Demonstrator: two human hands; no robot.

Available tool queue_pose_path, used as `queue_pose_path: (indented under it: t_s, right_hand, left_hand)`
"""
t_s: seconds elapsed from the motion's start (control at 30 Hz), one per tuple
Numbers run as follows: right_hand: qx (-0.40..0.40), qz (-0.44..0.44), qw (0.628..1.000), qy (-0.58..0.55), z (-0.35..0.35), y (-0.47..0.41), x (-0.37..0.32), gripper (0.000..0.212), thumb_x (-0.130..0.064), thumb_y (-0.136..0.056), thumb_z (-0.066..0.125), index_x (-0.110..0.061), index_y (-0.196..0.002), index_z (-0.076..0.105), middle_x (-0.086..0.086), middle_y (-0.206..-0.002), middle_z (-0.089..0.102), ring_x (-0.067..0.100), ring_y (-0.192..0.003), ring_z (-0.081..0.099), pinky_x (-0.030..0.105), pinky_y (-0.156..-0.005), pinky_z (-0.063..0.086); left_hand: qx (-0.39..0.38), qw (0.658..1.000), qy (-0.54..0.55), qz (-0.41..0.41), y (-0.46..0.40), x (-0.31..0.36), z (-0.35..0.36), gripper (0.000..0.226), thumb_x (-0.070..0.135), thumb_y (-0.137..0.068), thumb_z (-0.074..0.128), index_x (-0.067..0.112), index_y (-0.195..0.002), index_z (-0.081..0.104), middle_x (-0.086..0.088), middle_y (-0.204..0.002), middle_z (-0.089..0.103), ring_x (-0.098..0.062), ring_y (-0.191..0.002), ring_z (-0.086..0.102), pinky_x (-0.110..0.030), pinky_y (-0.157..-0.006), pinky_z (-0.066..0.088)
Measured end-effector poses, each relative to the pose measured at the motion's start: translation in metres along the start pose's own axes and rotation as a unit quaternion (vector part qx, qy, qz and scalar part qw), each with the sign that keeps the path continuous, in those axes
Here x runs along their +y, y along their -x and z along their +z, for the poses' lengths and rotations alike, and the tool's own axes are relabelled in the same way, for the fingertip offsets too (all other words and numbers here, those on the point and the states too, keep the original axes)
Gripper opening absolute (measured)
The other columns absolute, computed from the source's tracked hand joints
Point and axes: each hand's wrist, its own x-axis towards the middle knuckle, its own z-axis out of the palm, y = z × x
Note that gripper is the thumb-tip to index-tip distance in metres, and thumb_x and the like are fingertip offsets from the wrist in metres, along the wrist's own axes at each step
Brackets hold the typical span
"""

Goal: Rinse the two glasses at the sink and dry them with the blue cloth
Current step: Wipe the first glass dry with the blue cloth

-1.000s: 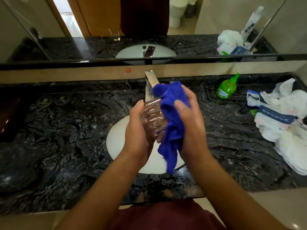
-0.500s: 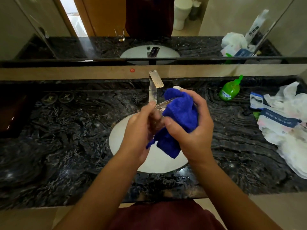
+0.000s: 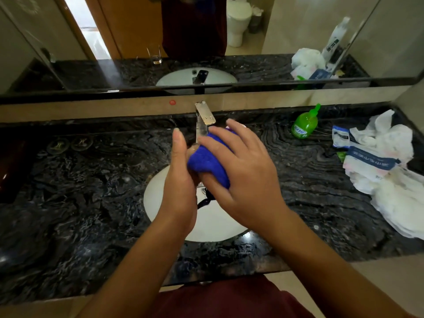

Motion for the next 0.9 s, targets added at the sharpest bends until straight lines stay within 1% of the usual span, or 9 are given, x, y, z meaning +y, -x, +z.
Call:
queue_pose_path:
  t_s: [0.07,0.2,0.3,0.47,0.53,0.6,0.7,0.8,0.9]
  right_hand:
    - [-0.058,-0.005,0.998,0.009,-0.009,-0.009,-0.001,0.055,-0.044,-0.097,0.058,-0.017,-0.144,0.061,0.004,-0.147,0.061,0.03,-0.144,0.048,0.052,-0.118,0.034]
    - [-0.194,0.018,0.977,-0.089,-0.027,-0.03,0.003,0.056,-0.052,-0.095,0.051,-0.032,-0.147,0.056,-0.016,-0.141,0.065,0.008,-0.123,0.062,0.039,-0.106,0.047]
    - [-0.286,0.064,0.921,-0.256,-0.028,-0.04,0.018,0.045,-0.037,-0.099,0.061,-0.032,-0.144,0.06,-0.021,-0.117,0.074,0.003,-0.106,0.068,0.035,-0.098,0.051]
    - [-0.292,0.249,0.683,-0.621,-0.01,-0.044,0.044,0.067,-0.028,-0.078,0.073,0.006,-0.134,0.06,0.013,-0.096,0.072,0.029,-0.086,0.068,0.039,-0.083,0.055]
    - [-0.275,0.231,0.541,-0.76,-0.001,-0.041,0.036,0.075,-0.028,-0.086,0.066,0.015,-0.143,0.043,0.016,-0.091,0.066,0.027,-0.077,0.065,0.034,-0.073,0.056]
    - [-0.201,0.19,0.474,-0.836,0.01,-0.039,0.028,0.073,-0.029,-0.097,0.049,0.018,-0.15,0.028,0.02,-0.104,0.069,0.028,-0.09,0.07,0.035,-0.081,0.058]
    - [-0.067,0.211,0.478,-0.85,0.024,-0.039,0.023,0.068,-0.036,-0.095,0.048,0.017,-0.139,0.046,0.029,-0.128,0.062,0.035,-0.109,0.066,0.045,-0.1,0.054]
    - [0.059,0.293,0.51,-0.807,0.031,-0.039,0.013,0.057,-0.04,-0.098,0.052,0.007,-0.128,0.06,0.028,-0.126,0.064,0.037,-0.111,0.065,0.049,-0.107,0.05]
    - [0.15,0.34,0.643,-0.67,0.035,-0.04,0.001,0.066,-0.055,-0.093,0.058,-0.004,-0.135,0.061,0.015,-0.123,0.071,0.031,-0.112,0.068,0.047,-0.104,0.055]
  left_hand:
    - [-0.007,1.0,-0.005,0.01,0.003,-0.002,0.001,0.078,0.079,-0.091,0.04,0.016,-0.123,0.075,-0.01,-0.12,0.077,-0.021,-0.118,0.071,-0.025,-0.089,0.059]
    - [0.001,0.997,-0.053,0.05,0.007,-0.008,0.001,0.075,0.088,-0.084,0.042,0.025,-0.095,0.082,-0.007,-0.097,0.08,-0.019,-0.098,0.077,-0.024,-0.079,0.059]
    - [0.014,0.996,-0.059,0.066,0.007,-0.011,-0.001,0.072,0.089,-0.083,0.04,0.03,-0.087,0.082,0.002,-0.087,0.079,-0.012,-0.085,0.074,-0.022,-0.073,0.058]
    - [-0.012,0.999,-0.001,0.04,0.006,-0.009,-0.004,0.047,0.058,-0.099,0.048,0.029,-0.088,0.083,0.003,-0.077,0.077,-0.008,-0.063,0.072,-0.019,-0.056,0.054]
    - [-0.021,0.998,0.052,0.019,0.001,-0.005,-0.002,0.042,0.041,-0.102,0.053,0.024,-0.075,0.081,0.006,-0.068,0.071,-0.006,-0.053,0.066,-0.018,-0.05,0.051]
    - [-0.017,0.993,0.117,0.002,-0.008,-0.002,-0.001,0.044,0.03,-0.106,0.053,0.022,-0.071,0.08,0.006,-0.066,0.067,-0.004,-0.053,0.062,-0.017,-0.05,0.051]
    - [0.016,0.986,0.162,-0.028,-0.02,0.005,0.004,0.035,0.033,-0.105,0.054,0.015,-0.091,0.08,-0.007,-0.088,0.071,-0.017,-0.074,0.066,-0.026,-0.068,0.054]
    - [0.041,0.976,0.2,-0.07,-0.027,0.008,0.015,0.044,0.041,-0.106,0.051,0.007,-0.112,0.078,-0.017,-0.118,0.074,-0.031,-0.102,0.072,-0.038,-0.086,0.059]
    - [0.031,0.954,0.275,-0.115,-0.035,0.012,0.026,0.051,0.045,-0.106,0.047,0.007,-0.111,0.081,-0.019,-0.112,0.078,-0.03,-0.094,0.079,-0.039,-0.074,0.065]
